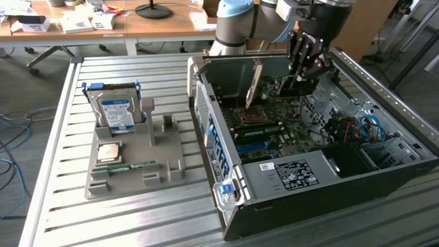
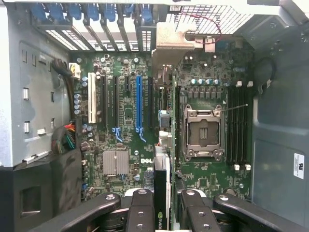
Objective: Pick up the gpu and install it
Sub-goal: 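Insert the gpu into the slot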
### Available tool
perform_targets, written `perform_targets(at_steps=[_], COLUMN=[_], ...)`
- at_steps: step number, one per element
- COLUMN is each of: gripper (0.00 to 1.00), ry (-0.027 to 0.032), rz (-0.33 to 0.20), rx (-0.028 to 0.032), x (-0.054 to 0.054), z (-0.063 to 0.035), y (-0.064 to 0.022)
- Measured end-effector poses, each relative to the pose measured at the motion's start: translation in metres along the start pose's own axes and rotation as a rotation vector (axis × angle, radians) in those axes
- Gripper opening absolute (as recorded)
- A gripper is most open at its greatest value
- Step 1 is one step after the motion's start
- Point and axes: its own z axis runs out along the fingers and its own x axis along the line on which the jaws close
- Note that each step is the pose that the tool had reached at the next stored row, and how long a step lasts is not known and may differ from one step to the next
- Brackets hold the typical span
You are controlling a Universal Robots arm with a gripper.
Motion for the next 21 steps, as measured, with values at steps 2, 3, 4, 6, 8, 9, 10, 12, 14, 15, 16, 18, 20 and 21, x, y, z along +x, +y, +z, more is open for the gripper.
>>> perform_targets(at_steps=[2,3,4,6,8,9,10,12,14,15,16,18,20,21], gripper=[0.26,0.26,0.26,0.26,0.26,0.26,0.26,0.26,0.26,0.26,0.26,0.26,0.26,0.26], ry=[0.0002,0.0002,0.0002,0.0002,0.0002,0.0001,0.0002,0.0001,0.0006,0.0002,0.0002,0.0003,0.0002,0.0002], rz=[0.0,0.0,0.0,0.0,0.0,0.0,0.0,0.0,0.0,0.0,0.0,-0.001,-0.001,-0.001], rx=[0.0013,0.0018,0.002,0.0022,0.0022,0.0021,0.0022,0.0022,0.0021,0.0022,0.0022,0.0021,0.0022,0.0021], x=[0.0,0.0,0.0,0.0,0.0,0.0,0.0,0.0,0.001,0.001,0.002,0.005,0.008,0.009], z=[0.0035,0.0052,0.0067,0.0095,0.0131,0.0149,0.0167,0.0193,0.0194,0.0196,0.0196,0.0196,0.0197,0.0197], y=[0.0002,0.0002,0.0002,0.0005,0.0007,0.0008,0.0008,0.0008,0.0009,0.001,0.0011,0.0013,0.0018,0.002])
